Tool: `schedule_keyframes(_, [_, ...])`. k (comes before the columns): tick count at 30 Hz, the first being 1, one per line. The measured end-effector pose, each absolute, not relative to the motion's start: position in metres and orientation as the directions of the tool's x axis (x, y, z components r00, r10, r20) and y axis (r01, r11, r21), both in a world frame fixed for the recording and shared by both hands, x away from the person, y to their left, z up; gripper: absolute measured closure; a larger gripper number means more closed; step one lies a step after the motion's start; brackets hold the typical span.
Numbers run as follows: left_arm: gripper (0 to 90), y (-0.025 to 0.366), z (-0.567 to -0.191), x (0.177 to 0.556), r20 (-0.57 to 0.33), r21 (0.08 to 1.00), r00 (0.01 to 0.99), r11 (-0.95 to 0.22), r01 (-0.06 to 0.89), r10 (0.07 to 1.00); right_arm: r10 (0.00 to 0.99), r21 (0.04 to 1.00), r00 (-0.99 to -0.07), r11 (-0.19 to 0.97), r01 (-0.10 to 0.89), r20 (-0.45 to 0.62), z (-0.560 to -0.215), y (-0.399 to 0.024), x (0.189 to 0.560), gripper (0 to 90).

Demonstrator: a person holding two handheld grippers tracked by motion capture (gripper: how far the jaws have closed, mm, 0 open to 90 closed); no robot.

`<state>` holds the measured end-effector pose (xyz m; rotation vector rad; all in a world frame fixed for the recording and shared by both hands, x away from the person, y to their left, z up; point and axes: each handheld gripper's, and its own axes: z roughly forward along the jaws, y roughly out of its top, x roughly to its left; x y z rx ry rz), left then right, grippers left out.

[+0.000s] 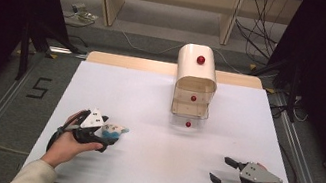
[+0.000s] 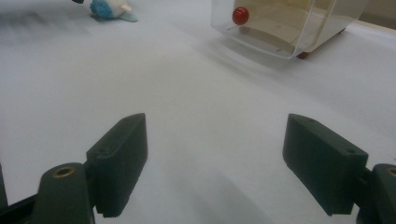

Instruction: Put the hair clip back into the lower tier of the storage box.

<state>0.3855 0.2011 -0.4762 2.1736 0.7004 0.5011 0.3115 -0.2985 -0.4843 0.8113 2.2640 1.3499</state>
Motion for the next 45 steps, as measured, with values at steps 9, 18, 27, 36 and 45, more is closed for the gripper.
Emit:
schedule_keyframes(9, [23.3, 0.206, -0.488, 0.401, 0.095, 0.76, 0.796, -0.559, 0.33, 0.598, 0.651, 0.881, -0.759, 0.375, 0.289, -0.028, -0.484, -0.298, 0.311, 23.0])
schedule_keyframes(18, [29.7, 0.204, -0.498, 0.411, 0.055, 0.743, 0.817, -0.57, 0.351, 0.574, 0.649, 0.882, -0.76, 0.374, 0.287, -0.027, -0.485, -0.298, 0.311, 23.0])
schedule_keyframes(27, [39.3, 0.205, -0.498, 0.412, 0.024, 0.74, 0.816, -0.559, 0.373, 0.577, 0.65, 0.88, -0.76, 0.377, 0.289, -0.029, -0.484, -0.298, 0.311, 23.1])
schedule_keyframes(36, [43.9, 0.205, -0.495, 0.41, 0.01, 0.747, 0.811, -0.543, 0.382, 0.585, 0.647, 0.882, -0.762, 0.374, 0.286, -0.026, -0.485, -0.298, 0.311, 23.2])
schedule_keyframes(45, [46.4, 0.202, -0.493, 0.41, 0.027, 0.747, 0.822, -0.558, 0.361, 0.569, 0.647, 0.882, -0.762, 0.372, 0.288, -0.025, -0.484, -0.298, 0.311, 23.3])
